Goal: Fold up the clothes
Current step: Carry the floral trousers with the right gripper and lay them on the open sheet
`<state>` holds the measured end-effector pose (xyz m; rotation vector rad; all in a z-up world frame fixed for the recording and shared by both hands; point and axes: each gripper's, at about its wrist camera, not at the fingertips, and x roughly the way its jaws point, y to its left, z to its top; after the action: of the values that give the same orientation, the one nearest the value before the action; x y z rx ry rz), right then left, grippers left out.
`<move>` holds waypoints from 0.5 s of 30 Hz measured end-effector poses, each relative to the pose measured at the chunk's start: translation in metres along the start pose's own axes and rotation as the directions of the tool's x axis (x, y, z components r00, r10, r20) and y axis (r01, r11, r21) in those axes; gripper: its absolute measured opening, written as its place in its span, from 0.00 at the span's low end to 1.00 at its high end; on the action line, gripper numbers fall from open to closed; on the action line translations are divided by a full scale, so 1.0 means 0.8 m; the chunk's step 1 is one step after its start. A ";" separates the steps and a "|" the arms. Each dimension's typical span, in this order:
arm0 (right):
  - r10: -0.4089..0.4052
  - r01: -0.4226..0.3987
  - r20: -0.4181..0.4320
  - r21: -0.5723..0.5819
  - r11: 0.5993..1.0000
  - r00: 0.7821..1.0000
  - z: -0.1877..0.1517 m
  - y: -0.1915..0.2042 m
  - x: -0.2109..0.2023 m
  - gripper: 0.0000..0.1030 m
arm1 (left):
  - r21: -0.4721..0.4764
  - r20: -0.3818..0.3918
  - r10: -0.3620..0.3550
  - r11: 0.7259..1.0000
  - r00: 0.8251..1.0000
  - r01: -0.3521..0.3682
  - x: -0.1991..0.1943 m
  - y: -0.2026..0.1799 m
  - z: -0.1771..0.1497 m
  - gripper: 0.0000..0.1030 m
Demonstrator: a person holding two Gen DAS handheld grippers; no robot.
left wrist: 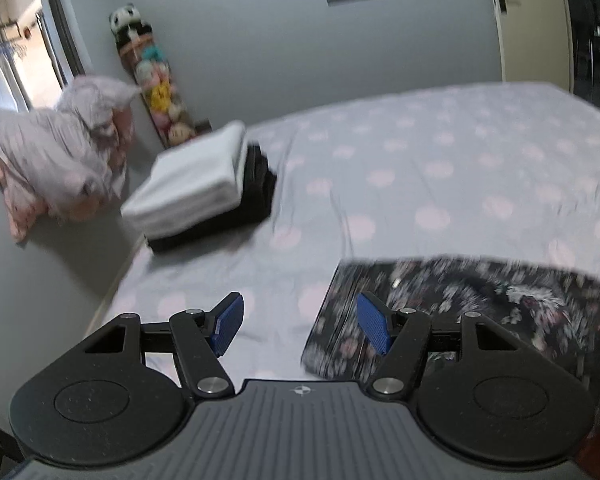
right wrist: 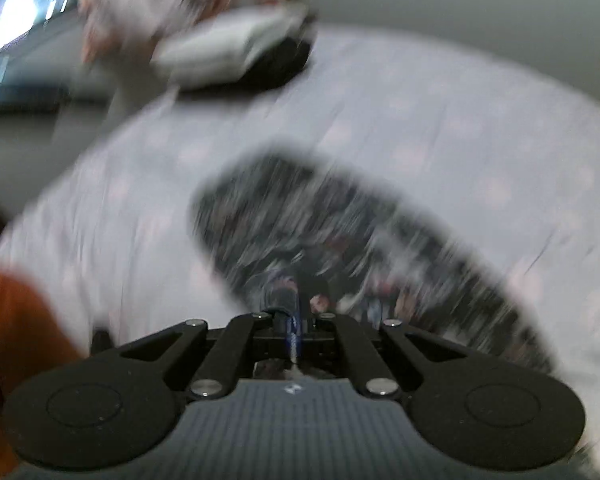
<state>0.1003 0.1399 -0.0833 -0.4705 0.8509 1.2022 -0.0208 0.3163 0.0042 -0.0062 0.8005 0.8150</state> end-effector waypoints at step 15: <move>0.038 -0.044 -0.079 -0.077 0.996 0.996 -0.004 -0.033 -0.016 0.41 | 0.035 -0.151 -0.137 0.989 0.979 0.144 0.123 -0.029 -0.023 0.72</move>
<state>0.1225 0.1211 -0.0785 -0.5686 0.8852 1.2648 0.0238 0.3580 -0.0786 -0.0825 0.9480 0.6674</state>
